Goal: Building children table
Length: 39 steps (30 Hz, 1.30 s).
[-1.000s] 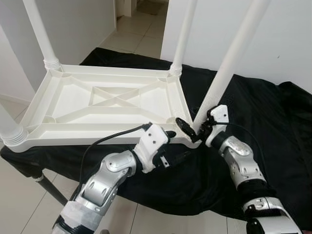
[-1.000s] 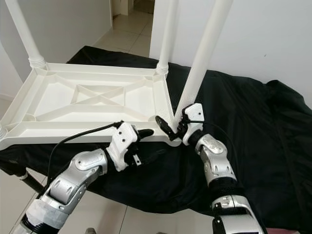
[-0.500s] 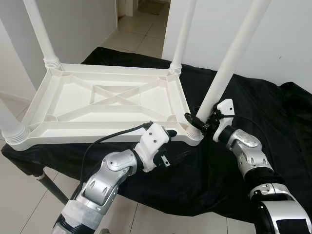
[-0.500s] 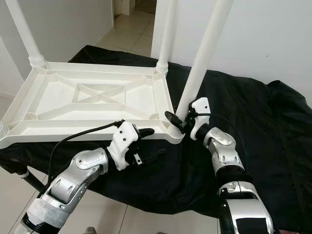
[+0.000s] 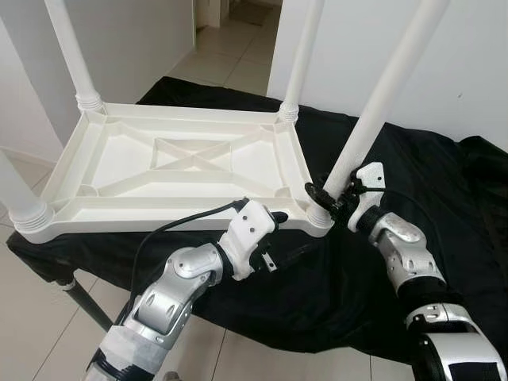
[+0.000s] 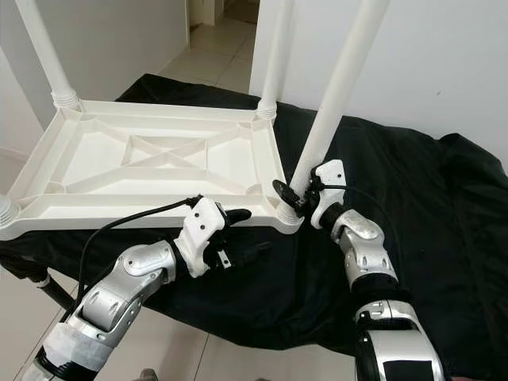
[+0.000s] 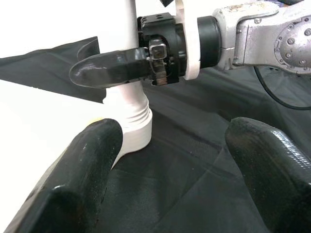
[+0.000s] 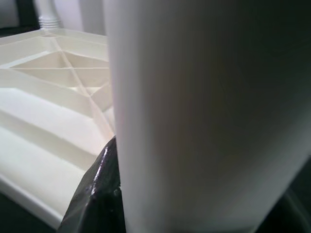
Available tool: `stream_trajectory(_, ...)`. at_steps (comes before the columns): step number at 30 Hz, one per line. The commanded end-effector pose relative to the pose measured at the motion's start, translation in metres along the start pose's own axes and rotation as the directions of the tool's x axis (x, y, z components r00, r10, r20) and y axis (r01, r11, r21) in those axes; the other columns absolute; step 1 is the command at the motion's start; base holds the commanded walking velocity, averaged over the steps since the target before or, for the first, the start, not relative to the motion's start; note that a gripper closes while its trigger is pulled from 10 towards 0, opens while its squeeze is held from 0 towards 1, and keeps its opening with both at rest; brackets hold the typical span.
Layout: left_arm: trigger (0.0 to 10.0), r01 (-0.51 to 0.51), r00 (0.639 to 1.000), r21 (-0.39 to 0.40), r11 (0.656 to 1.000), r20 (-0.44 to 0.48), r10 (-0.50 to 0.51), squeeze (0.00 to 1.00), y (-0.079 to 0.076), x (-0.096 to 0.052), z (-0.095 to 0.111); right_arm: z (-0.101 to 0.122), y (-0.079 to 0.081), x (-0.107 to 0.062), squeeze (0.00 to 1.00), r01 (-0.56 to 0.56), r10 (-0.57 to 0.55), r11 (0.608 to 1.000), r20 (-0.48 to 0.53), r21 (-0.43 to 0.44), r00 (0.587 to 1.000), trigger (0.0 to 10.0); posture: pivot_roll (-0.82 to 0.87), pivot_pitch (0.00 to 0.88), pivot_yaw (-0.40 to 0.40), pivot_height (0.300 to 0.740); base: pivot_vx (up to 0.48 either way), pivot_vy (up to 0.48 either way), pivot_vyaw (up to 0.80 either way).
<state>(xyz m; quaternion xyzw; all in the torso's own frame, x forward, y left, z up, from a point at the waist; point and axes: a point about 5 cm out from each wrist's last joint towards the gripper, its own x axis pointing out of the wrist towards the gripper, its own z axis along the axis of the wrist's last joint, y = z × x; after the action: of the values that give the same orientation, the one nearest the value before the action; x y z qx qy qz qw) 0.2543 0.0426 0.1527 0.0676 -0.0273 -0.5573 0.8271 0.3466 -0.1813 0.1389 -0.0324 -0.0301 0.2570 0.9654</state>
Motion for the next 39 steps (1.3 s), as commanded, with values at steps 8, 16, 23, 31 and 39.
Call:
stream_trajectory(8, 10.0, 0.0, 1.0, 0.002, 1.0, -0.002, 0.0, 0.0, -0.002, 0.001, 0.001, -0.011, 0.0, -0.006, 0.0, 0.301, -0.298, 0.951, -0.051, 0.067, 0.953, 10.0, -0.01, 0.0, -0.094, 0.74, 0.0, 0.0, 0.0)
stream_trajectory(16, 10.0, -0.004, 1.0, 0.002, 1.0, -0.007, 0.004, 0.0, -0.002, -0.002, 0.001, -0.012, 0.012, -0.011, 0.0, 0.539, -0.536, 0.833, -0.053, 0.126, 0.842, 10.0, 0.0, 0.0, -0.095, 0.74, 0.0, 0.0, 0.0)
stream_trajectory(23, 10.0, -0.002, 1.0, -0.002, 1.0, -0.007, 0.002, 0.0, -0.003, -0.002, 0.0, -0.015, 0.028, -0.018, 0.0, 0.731, -0.729, 0.672, -0.067, 0.12, 0.681, 10.0, 0.0, 0.0, -0.094, 0.74, 0.0, 0.0, 0.0)
stream_trajectory(31, 10.0, 0.004, 1.0, -0.002, 1.0, -0.005, -0.004, 0.0, -0.004, 0.0, 0.0, -0.01, 0.028, -0.021, 0.0, 0.813, -0.814, 0.565, -0.066, 0.137, 0.577, 10.0, 0.0, 0.0, -0.103, 0.74, 0.0, 0.0, 0.0)
stream_trajectory(39, 10.0, 0.0, 1.0, -0.004, 1.0, -0.004, 0.0, 0.0, -0.005, 0.0, 0.0, -0.002, 0.033, -0.021, 1.0, 0.778, -0.787, 0.608, -0.011, 0.157, 0.617, 10.0, 0.0, 0.0, -0.106, 0.74, 0.0, 0.0, 0.0)
